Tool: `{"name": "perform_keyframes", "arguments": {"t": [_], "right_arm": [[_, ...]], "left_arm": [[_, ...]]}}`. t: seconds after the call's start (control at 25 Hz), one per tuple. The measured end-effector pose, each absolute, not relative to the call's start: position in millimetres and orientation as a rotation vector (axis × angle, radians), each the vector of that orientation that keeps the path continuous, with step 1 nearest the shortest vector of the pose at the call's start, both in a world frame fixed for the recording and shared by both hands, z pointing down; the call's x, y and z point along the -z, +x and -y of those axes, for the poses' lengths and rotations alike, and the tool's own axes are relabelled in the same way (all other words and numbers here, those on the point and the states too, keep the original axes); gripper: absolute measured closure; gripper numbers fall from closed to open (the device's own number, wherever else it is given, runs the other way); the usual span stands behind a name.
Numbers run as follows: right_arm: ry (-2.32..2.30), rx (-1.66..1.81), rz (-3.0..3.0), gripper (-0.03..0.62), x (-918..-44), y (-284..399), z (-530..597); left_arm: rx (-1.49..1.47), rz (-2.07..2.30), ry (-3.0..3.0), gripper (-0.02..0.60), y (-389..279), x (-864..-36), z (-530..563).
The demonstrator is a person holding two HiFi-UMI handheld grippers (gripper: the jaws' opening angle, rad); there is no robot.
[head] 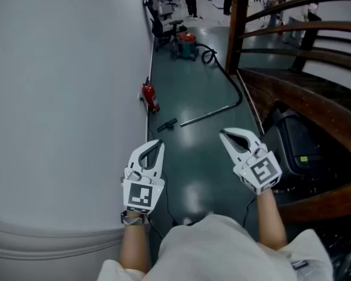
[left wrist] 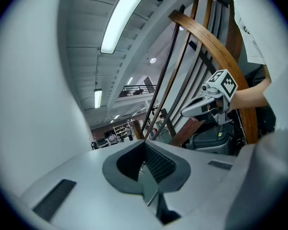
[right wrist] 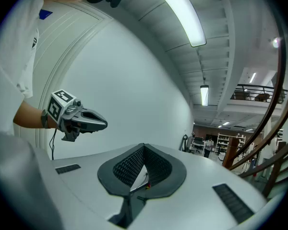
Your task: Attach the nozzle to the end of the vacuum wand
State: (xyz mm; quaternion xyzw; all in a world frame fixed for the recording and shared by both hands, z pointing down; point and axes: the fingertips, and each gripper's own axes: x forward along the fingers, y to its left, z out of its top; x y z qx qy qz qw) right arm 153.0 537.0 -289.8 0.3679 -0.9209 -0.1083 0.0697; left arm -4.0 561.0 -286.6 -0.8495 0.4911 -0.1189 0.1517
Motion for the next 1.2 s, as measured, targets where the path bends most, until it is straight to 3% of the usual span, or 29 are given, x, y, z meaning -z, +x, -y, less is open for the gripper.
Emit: {"name": "perform_keyframes", "arguments": {"t": [1.2], "right_arm": [[1.084,0.320,2.745,0.565,278,179,-510]], "left_arm": [[0.384,-1.357,-2.478,0.583,34,265,-537]]}}
